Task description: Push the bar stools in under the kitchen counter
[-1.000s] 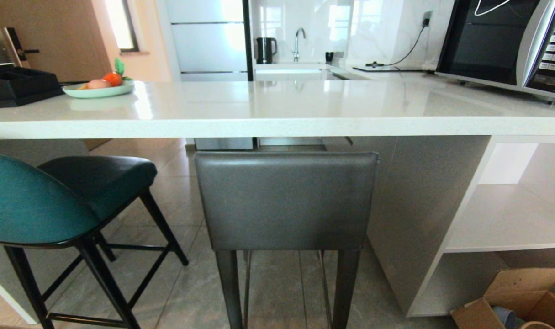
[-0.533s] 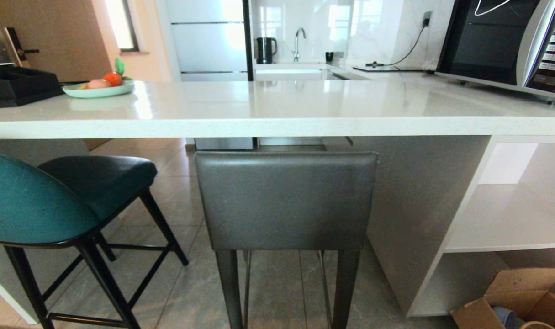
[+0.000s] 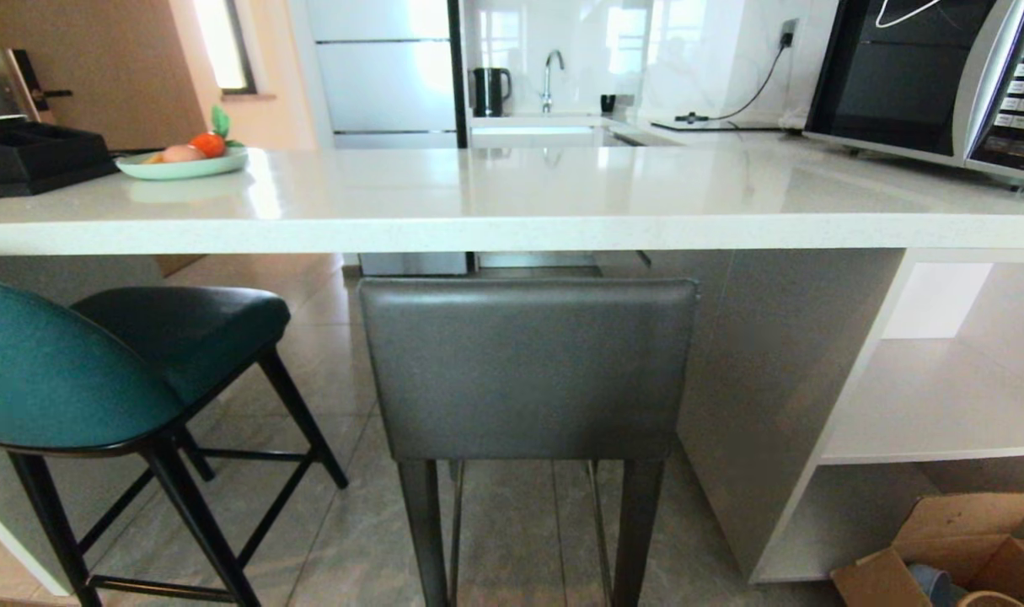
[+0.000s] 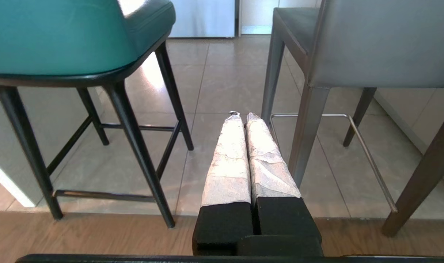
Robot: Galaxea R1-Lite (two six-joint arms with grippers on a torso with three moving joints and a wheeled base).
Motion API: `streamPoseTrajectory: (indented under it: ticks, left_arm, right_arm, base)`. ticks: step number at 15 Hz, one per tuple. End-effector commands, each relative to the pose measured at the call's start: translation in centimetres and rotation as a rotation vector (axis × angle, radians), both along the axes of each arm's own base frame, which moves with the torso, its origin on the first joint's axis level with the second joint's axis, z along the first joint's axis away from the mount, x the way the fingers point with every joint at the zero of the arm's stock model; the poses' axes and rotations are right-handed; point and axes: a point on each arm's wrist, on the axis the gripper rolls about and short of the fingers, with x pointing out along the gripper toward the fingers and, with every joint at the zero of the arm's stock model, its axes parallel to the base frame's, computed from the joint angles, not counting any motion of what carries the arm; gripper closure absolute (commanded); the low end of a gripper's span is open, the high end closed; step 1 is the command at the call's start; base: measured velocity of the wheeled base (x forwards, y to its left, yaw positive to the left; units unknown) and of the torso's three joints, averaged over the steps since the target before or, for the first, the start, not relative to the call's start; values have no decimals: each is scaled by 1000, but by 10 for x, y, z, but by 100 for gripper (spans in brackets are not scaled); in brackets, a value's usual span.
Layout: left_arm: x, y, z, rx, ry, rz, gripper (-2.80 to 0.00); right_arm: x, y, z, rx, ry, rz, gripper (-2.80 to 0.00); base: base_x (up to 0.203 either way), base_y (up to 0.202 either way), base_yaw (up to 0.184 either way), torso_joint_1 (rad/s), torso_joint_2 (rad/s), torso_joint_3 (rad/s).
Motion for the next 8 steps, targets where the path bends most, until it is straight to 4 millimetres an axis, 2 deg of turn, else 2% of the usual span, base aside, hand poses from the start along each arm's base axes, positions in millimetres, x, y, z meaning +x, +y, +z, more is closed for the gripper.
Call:
streamPoseTrajectory:
  ticks: [1,8]
  left_arm:
    - [0,0,-1,2,5,0,0]
    - [0,0,-1,2,5,-2,0]
  right_arm:
    - [0,0,0,0,2,1,0]
    - [0,0,0,-1,3,1,0]
  base:
    - [-132,0,-1,10,2,-3]
    - [-195,0,-1,0,3,3]
